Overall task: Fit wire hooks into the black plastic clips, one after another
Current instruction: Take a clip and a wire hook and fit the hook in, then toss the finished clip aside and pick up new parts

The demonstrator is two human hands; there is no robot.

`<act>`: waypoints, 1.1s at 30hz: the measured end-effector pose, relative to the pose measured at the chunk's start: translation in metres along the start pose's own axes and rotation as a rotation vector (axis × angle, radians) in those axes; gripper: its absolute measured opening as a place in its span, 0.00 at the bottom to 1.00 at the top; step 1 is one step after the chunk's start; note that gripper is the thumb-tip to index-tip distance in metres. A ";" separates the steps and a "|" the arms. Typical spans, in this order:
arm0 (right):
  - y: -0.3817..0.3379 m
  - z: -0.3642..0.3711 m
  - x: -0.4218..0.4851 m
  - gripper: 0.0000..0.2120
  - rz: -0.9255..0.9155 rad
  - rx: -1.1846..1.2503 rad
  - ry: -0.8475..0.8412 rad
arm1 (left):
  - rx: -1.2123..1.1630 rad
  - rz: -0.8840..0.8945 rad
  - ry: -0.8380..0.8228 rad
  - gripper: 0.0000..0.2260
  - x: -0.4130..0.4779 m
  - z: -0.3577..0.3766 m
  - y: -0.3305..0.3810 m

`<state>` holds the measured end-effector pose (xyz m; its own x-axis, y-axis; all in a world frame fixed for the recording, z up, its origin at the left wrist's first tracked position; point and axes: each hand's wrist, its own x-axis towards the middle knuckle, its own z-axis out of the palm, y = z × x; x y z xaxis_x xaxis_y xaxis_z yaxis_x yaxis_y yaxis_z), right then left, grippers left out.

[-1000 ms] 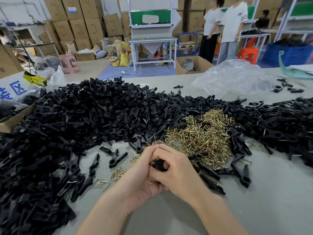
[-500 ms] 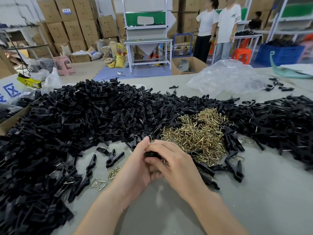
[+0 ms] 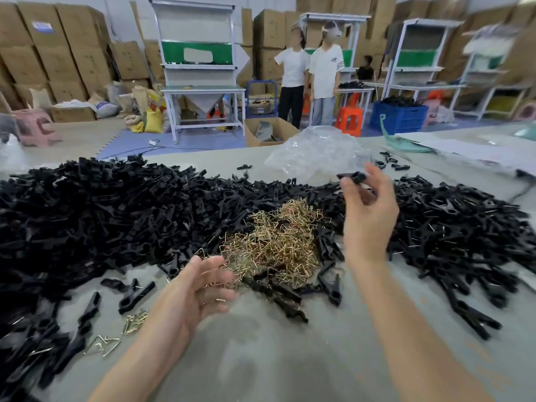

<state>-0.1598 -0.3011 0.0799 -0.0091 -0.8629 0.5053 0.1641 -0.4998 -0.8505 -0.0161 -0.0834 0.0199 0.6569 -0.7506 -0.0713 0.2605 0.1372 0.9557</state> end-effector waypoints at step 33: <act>0.033 0.083 -0.142 0.17 0.262 -0.065 -0.829 | 1.318 0.205 0.542 0.11 0.022 -0.061 -0.003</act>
<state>-0.0710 -0.1886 -0.0082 0.7460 -0.6306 0.2139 0.0033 -0.3177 -0.9482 0.0410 -0.0607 -0.0015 0.8630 -0.4165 0.2859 -0.5051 -0.7004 0.5043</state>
